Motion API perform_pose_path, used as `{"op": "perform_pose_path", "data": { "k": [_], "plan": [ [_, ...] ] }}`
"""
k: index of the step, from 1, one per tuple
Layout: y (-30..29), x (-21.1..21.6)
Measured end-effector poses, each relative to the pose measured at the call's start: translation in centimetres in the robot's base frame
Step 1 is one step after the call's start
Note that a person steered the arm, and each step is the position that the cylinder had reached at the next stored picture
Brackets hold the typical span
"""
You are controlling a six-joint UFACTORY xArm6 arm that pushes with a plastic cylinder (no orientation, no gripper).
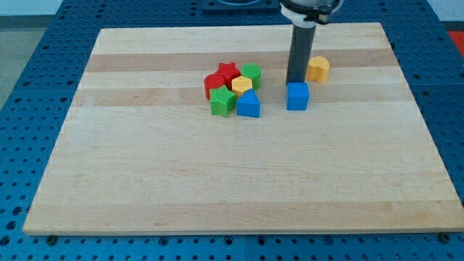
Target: Push the cube to the right of the triangle
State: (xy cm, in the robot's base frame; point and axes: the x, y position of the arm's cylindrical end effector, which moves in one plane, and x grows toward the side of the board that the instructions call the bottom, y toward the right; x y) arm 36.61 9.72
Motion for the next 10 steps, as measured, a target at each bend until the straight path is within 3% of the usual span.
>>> {"op": "perform_pose_path", "data": {
  "k": [5, 10],
  "plan": [
    [6.6, 0.7],
    [-0.1, 2.5]
  ]
}}
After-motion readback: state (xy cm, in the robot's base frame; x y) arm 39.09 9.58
